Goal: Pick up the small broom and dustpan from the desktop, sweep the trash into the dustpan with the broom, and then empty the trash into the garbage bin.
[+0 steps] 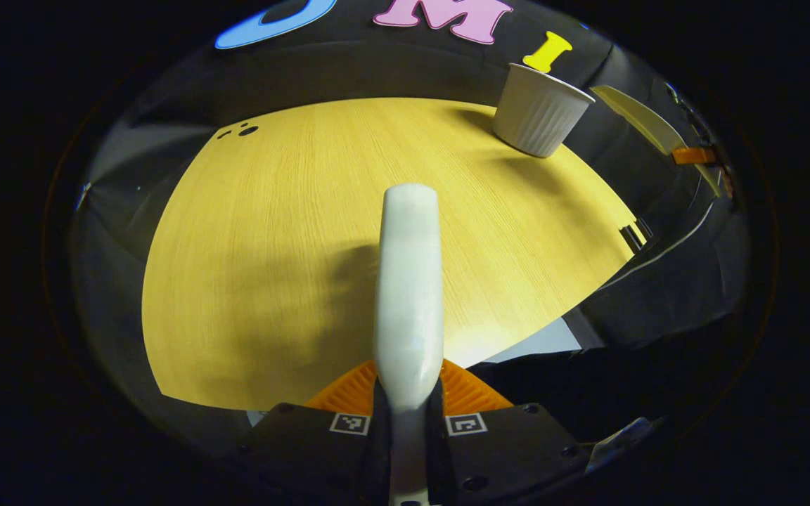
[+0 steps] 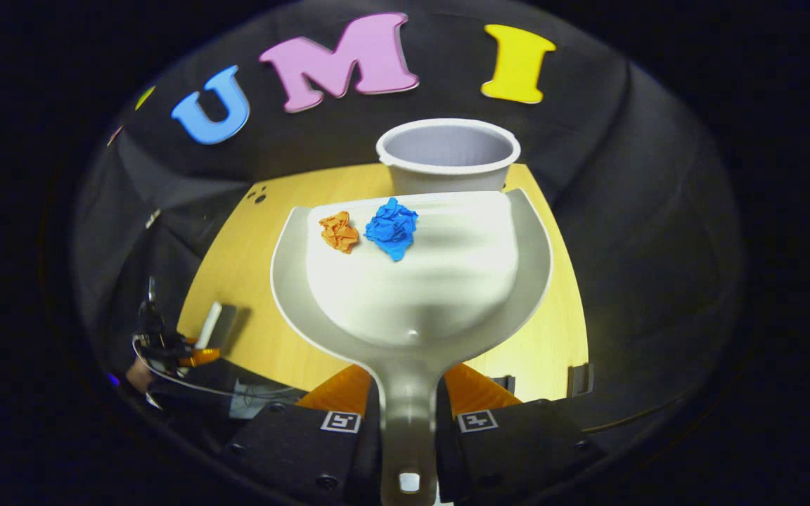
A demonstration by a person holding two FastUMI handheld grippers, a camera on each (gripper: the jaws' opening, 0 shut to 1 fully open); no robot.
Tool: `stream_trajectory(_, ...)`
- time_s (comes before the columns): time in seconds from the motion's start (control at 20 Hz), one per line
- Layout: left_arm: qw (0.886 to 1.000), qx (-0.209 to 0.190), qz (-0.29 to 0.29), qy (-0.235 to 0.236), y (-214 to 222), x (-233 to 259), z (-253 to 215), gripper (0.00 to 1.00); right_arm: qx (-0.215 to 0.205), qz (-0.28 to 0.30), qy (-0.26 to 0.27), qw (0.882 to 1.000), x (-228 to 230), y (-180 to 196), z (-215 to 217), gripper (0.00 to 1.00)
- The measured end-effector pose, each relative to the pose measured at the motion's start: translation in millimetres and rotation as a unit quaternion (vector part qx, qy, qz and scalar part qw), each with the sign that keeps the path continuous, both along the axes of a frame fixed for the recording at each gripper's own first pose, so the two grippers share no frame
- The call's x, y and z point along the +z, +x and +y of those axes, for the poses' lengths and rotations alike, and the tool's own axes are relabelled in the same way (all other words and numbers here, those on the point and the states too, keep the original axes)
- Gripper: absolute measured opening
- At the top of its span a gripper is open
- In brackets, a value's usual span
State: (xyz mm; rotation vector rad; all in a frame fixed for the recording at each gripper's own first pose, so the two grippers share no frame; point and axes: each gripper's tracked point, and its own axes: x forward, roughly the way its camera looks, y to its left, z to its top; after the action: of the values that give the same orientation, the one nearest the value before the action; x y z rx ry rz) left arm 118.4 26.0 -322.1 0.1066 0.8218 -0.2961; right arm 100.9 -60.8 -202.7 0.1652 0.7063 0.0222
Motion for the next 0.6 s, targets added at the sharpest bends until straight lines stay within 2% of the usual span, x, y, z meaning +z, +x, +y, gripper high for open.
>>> stream_trajectory(0.15, 1.0, -0.001, 0.009, -0.017, -5, 15, 4, 0.25, -0.035, -0.029, 0.008, 0.999, 11, 25, -8, 0.35)
stream_trajectory(0.2, 1.0, 0.002, 0.007, -0.019, -5, 20, 5, 0.22, -0.04, -0.036, 0.008, 0.999, 12, 32, -9, 0.35)
stream_trajectory(0.35, 1.0, 0.011, -0.004, -0.029, 1, 37, 12, 0.25, -0.05, -0.048, -0.001, 0.998, 18, 46, -19, 0.35)
stream_trajectory(0.4, 0.999, 0.015, -0.007, -0.031, 4, 41, 13, 0.25, -0.053, -0.049, -0.007, 0.997, 20, 51, -23, 0.35)
stream_trajectory(0.45, 0.999, 0.018, -0.007, -0.032, 7, 43, 16, 0.25, -0.058, -0.051, -0.017, 0.997, 22, 54, -28, 0.39)
stream_trajectory(0.5, 0.999, 0.022, -0.006, -0.031, 9, 43, 18, 0.25, -0.063, -0.053, -0.029, 0.996, 25, 61, -35, 0.3)
stream_trajectory(0.55, 0.999, 0.026, -0.006, -0.029, 11, 45, 20, 0.25, -0.069, -0.054, -0.041, 0.995, 30, 77, -46, 0.35)
stream_trajectory(0.6, 0.999, 0.03, -0.007, -0.026, 14, 46, 23, 0.25, -0.078, -0.056, -0.057, 0.994, 34, 93, -56, 0.35)
